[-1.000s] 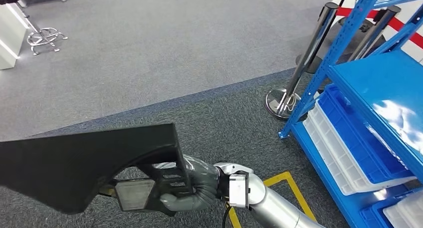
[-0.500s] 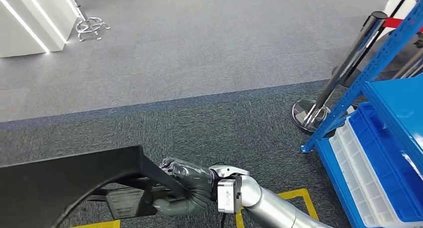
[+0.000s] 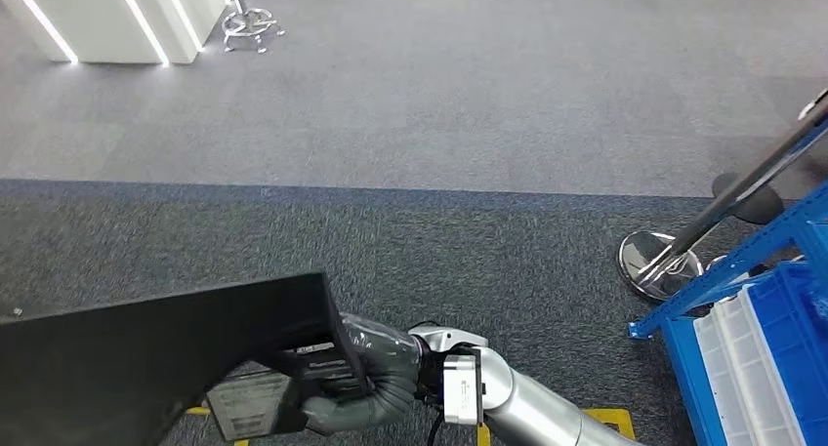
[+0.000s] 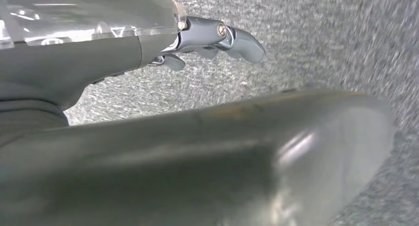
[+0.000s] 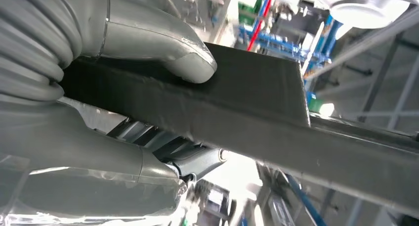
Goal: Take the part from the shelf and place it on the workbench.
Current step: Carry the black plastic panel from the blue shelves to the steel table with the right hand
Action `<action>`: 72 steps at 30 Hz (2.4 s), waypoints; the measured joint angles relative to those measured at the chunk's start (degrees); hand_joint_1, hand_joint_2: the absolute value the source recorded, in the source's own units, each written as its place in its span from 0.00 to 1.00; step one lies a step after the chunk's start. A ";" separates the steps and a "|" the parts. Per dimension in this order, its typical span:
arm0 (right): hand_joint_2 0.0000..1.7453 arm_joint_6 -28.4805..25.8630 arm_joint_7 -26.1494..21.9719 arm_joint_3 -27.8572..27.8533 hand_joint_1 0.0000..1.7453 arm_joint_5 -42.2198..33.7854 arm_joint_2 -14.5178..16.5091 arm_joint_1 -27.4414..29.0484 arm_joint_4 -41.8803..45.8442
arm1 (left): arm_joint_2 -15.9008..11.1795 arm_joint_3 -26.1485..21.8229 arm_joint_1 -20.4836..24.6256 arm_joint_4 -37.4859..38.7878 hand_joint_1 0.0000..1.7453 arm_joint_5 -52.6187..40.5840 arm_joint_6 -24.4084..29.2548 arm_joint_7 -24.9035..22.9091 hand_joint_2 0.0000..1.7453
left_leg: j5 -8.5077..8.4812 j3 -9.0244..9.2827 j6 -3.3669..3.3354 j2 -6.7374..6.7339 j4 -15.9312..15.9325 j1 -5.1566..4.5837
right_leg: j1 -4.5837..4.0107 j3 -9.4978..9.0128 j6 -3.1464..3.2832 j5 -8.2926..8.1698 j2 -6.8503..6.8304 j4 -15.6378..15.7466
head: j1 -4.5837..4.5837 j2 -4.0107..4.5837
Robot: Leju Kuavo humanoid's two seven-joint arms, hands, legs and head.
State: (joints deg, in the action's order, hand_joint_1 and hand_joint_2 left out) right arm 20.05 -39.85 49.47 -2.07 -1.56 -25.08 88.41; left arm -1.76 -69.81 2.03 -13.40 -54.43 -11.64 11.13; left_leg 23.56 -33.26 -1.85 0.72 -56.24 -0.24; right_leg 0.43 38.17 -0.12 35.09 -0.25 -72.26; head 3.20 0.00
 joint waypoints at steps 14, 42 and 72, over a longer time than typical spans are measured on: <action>1.00 1.60 -0.10 0.02 0.92 -0.64 0.44 -0.53 -0.43 | 1.29 -1.94 -0.04 0.02 0.00 2.66 3.97 0.53 0.00 | 5.44 -5.26 3.26 1.51 -10.51 0.65 | 0.39 -4.69 1.81 -8.06 0.37 12.81 | 0.22 0.00; 1.00 4.77 -0.01 -1.81 0.92 -1.80 1.60 0.66 -1.00 | 2.07 -3.64 -0.20 0.05 0.00 2.26 5.53 2.99 0.00 | 1.79 -2.22 2.50 5.46 -3.58 0.53 | 0.52 -4.07 1.09 -8.31 2.88 12.50 | 0.17 0.00; 1.00 6.80 0.51 -2.37 0.92 1.79 3.21 1.12 -0.16 | 0.24 -3.60 0.71 0.08 0.00 0.94 1.18 2.87 0.00 | 1.84 -1.18 2.29 6.74 -2.37 0.66 | 0.34 -4.27 0.89 -8.63 2.85 12.99 | 0.16 0.00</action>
State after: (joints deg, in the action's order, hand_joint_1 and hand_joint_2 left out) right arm 26.85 -39.34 47.10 -0.27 1.64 -23.96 88.25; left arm -1.52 -73.41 2.73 -13.32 -53.49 -10.45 13.99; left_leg 25.40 -34.44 0.44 7.45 -58.61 0.42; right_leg 0.78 33.90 0.78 26.46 2.60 -59.27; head 3.37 0.00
